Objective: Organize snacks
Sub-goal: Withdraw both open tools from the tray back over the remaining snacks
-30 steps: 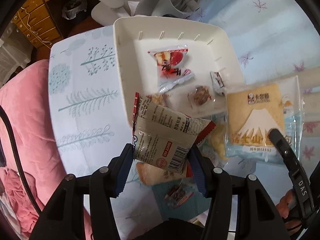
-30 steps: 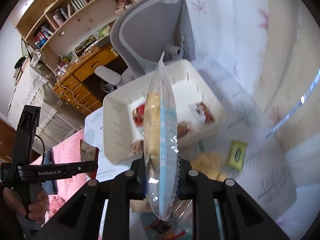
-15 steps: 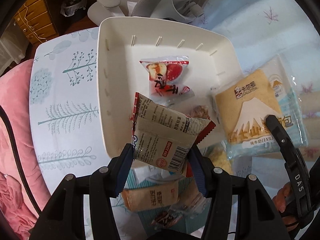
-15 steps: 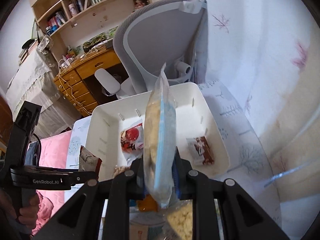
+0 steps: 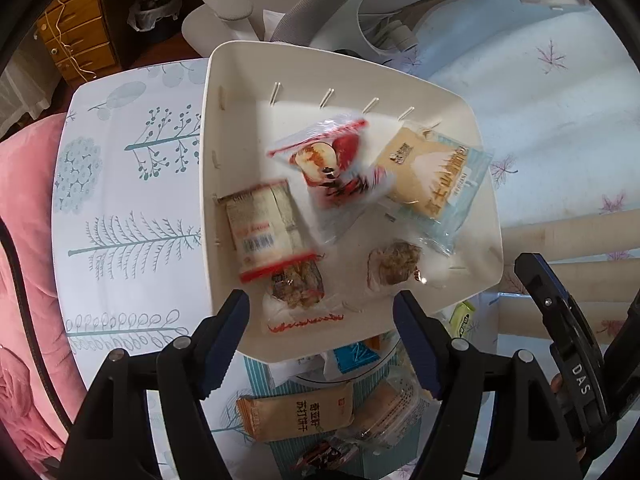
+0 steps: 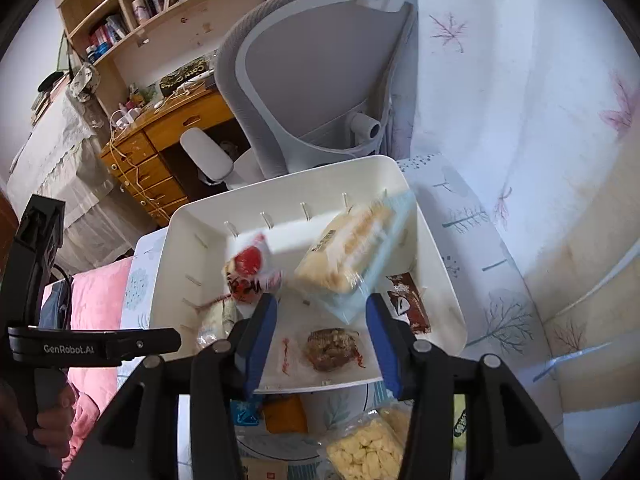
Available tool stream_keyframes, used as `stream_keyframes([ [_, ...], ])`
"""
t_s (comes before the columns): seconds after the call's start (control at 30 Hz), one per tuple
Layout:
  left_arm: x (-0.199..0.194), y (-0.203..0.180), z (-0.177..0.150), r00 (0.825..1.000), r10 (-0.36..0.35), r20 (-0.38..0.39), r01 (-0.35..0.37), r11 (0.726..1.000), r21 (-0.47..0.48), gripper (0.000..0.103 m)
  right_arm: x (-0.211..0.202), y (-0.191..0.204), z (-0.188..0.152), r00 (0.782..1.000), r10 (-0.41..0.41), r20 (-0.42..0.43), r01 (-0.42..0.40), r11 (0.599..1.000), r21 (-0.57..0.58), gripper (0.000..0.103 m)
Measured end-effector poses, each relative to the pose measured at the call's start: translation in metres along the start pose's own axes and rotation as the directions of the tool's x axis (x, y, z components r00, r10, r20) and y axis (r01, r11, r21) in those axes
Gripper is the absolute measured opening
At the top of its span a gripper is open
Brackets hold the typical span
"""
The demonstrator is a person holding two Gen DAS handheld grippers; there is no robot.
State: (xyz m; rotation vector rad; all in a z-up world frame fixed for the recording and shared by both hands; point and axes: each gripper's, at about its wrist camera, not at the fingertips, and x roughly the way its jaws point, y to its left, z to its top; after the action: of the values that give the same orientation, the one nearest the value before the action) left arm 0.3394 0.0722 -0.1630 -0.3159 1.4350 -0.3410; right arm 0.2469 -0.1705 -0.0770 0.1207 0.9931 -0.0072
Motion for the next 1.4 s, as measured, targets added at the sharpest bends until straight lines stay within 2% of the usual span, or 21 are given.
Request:
stream_keyframes([
  [0.3,-0.024,-0.002,-0.026,0.999,-0.042,0.023,0.041,0.998,0.045,0.073,-0.019,-0.003,-0.017,1.0,-0.023,-0.011,0.024,0.997,0.079,0.047],
  [0.57,-0.049,0.0,-0.071,0.997,-0.077,0.026,0.073,0.991,0.113,0.073,-0.052,0.006,-0.047,0.999,-0.037,-0.001,0.036,0.989,0.144,0.047],
  [0.67,-0.06,0.001,-0.089,0.997,-0.079,0.023,0.074,0.986,0.147,0.073,-0.066,0.009,-0.061,0.999,-0.045,0.005,0.044,0.983,0.179,0.052],
  [1.0,-0.085,0.011,-0.148,0.996,-0.081,0.039,0.069,0.969,0.236,0.073,-0.104,0.02,-0.121,1.0,-0.02,-0.016,0.024,0.943,0.332,0.055],
  [1.13,-0.087,0.016,-0.17,0.996,-0.079,0.038,0.067,0.962,0.263,0.073,-0.112,0.024,-0.144,0.999,0.001,-0.037,0.014,0.922,0.387,0.058],
  [1.2,-0.087,0.018,-0.178,0.996,-0.075,0.039,0.061,0.957,0.282,0.073,-0.116,0.025,-0.154,0.999,0.003,-0.046,0.016,0.909,0.415,0.063],
  [1.4,-0.084,0.021,-0.204,0.997,-0.064,0.041,0.046,0.94,0.339,0.073,-0.122,0.023,-0.178,0.997,0.031,-0.07,0.008,0.871,0.491,0.066],
])
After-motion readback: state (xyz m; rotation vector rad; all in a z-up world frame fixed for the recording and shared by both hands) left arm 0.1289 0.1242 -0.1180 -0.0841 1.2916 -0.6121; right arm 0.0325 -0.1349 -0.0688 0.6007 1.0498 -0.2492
